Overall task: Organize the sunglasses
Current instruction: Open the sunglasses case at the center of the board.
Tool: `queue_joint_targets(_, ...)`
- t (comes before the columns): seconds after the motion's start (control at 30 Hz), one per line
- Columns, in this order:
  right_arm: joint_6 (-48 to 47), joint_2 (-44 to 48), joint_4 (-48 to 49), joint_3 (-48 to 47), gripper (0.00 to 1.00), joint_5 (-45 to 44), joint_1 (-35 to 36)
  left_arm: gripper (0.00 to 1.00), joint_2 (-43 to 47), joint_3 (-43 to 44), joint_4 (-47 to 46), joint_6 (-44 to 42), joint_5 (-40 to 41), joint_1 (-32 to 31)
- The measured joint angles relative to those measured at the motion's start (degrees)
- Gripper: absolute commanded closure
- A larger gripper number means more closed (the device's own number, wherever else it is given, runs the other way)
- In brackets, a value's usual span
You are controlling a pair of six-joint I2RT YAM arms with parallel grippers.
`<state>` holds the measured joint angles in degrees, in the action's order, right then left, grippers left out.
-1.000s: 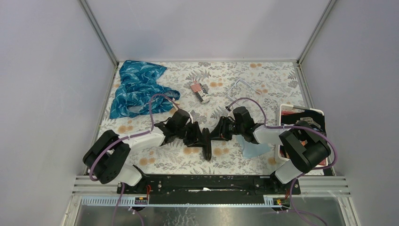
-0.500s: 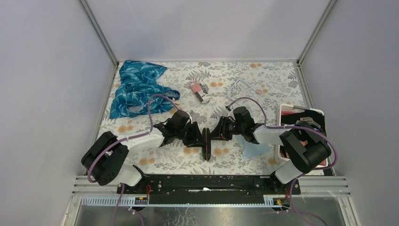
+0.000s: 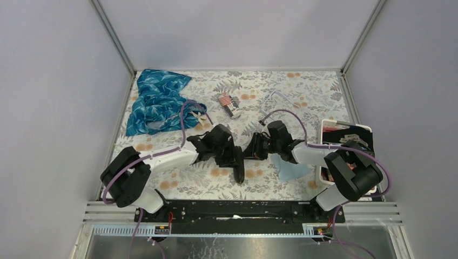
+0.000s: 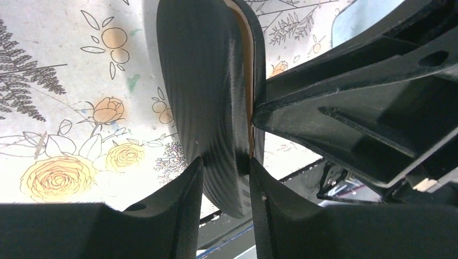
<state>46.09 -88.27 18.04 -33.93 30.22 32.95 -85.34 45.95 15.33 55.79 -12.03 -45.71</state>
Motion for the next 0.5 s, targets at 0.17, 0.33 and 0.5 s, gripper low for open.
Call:
queue_joint_targets(0.17,-0.4,0.6,-1.0,0.0,0.69,-0.8,-0.2,0.62,-3.2,6.1,6.7,0.9,6.4,-3.7)
queue_joint_targets(0.33,-0.6,0.9,-1.9,0.0,0.68,-0.9,-0.6,0.62,-5.4,10.3,11.8,2.4,12.3,-6.6)
queue_joint_targets(0.5,-0.9,1.0,-2.3,0.0,0.68,-1.2,-0.7,0.62,-7.6,14.2,16.2,3.9,17.0,-8.9)
